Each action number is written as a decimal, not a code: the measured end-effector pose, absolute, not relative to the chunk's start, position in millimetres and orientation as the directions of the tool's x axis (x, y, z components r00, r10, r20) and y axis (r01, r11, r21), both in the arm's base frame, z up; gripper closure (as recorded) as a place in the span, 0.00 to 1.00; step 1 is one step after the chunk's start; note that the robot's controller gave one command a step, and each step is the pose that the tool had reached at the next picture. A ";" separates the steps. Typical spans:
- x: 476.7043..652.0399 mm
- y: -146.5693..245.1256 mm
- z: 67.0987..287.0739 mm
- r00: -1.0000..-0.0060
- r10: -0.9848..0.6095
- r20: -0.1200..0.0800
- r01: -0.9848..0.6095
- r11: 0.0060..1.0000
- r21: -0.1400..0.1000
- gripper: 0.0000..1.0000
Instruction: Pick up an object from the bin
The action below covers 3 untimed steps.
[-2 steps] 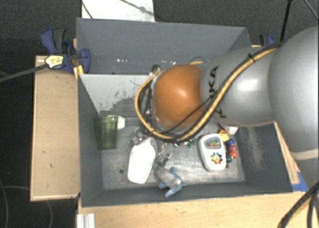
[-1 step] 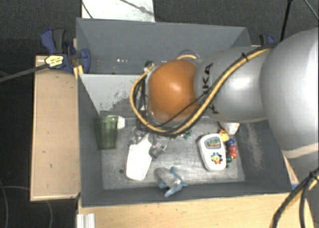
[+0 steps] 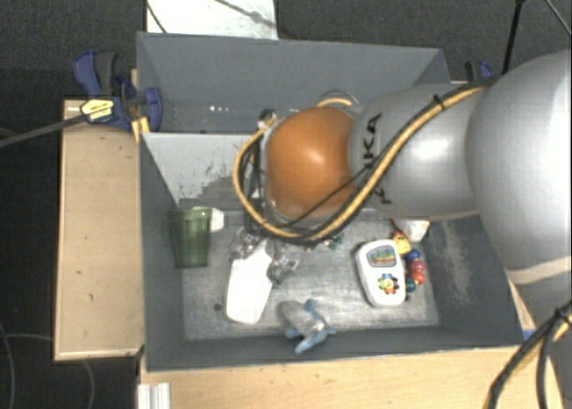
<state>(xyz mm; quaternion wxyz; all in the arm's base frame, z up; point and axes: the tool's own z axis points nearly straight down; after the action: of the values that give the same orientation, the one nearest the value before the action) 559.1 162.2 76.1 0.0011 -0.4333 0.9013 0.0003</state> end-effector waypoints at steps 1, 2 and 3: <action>557.8 161.9 79.6 -0.625 -0.781 -0.002 -0.781 0.625 0.001 1.00; 555.9 161.4 97.4 -0.627 -0.779 0.003 -0.779 0.627 0.004 1.00; 556.5 161.7 118.0 -0.627 -0.779 0.002 -0.779 0.627 0.004 1.00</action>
Offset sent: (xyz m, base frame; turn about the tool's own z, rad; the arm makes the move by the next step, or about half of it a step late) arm 0.0001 0.0000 0.0656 0.0000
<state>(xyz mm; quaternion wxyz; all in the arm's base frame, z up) 556.5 161.7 118.0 -0.0016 -0.4316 0.9021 0.0012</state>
